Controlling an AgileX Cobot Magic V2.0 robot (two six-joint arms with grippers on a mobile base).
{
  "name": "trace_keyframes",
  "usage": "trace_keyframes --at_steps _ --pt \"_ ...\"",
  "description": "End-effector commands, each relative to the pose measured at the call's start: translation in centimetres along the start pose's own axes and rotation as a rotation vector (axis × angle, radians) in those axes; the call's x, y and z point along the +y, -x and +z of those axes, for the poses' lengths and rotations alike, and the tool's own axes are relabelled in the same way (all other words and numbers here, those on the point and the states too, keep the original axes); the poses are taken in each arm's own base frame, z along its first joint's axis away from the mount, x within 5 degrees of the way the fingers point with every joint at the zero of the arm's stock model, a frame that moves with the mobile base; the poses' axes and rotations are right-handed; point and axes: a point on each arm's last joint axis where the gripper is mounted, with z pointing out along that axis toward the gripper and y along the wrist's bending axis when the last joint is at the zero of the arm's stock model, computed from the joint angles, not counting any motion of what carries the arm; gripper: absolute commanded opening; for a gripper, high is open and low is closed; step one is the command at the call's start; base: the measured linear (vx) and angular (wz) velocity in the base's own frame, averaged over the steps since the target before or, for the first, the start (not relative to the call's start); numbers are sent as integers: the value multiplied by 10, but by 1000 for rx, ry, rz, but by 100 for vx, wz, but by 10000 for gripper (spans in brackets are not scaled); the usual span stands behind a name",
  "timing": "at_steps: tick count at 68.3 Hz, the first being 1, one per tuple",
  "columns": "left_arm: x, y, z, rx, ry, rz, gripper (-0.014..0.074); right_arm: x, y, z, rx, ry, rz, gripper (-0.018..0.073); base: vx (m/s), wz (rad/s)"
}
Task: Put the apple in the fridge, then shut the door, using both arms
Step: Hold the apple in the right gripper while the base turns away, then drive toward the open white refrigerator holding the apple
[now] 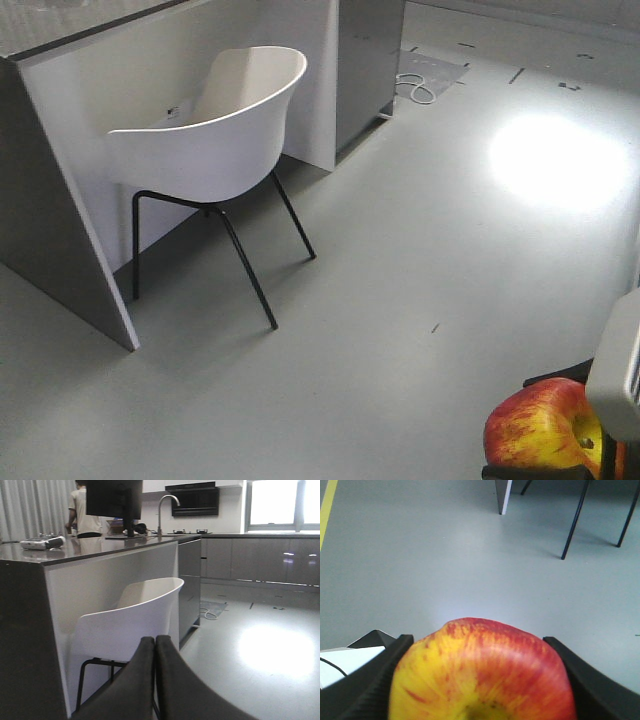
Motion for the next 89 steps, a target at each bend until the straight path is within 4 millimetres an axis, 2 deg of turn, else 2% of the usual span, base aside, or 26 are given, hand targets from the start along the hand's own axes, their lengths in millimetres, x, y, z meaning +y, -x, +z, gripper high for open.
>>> trace_keyframes --at_steps 1,89 --pt "-1 13 -2 -101 -14 -17 -6 -1 12 -7 -92 -25 -2 254 -2 48" --pt "-1 13 -2 -101 -14 -17 -6 -1 11 -7 -86 -23 -2 254 0 47"
